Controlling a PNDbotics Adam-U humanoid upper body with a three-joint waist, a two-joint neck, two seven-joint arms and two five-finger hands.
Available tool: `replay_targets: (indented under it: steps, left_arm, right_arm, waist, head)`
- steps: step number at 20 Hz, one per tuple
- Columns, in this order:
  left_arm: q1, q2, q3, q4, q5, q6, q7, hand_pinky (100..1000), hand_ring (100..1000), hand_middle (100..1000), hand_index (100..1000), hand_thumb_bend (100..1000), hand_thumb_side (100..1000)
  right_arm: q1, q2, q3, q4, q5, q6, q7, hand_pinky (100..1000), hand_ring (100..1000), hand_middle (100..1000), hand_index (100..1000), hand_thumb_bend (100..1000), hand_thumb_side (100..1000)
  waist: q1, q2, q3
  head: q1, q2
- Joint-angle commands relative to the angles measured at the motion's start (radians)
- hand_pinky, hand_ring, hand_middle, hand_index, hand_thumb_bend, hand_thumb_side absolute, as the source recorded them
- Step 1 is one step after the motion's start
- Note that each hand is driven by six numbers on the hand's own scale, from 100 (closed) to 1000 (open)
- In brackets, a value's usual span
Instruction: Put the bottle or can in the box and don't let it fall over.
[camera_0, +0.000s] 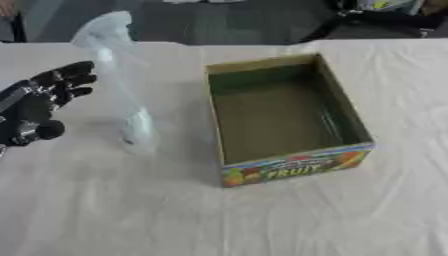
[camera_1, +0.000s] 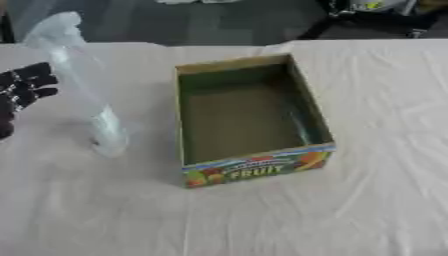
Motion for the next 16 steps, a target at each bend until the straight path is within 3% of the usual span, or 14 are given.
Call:
replay_targets:
  steps: [1,16]
  left_arm:
    - [-0.023,0.018,0.002,-0.001,-0.005,0.005,0.000,1000,1000,1000,922,807,475]
    - [-0.069,0.013,-0.009,0.021,-0.013,0.015,-0.020,1000,1000,1000,918,810,473]
  right_arm:
    - [0.000,-0.009,0.000,-0.011,0.009,-0.004,-0.004,979,1000,1000,968,100,470]
    - [-0.011,-0.006,0.007,-0.011,0.015,-0.002,0.002,980,1000,1000,970,100,470]
  waist:
    - [0.001,-0.012,-0.003]
    - [0.001,0.001,-0.015]
  head:
    - [0.005,-0.014]
    - [0.008,-0.025]
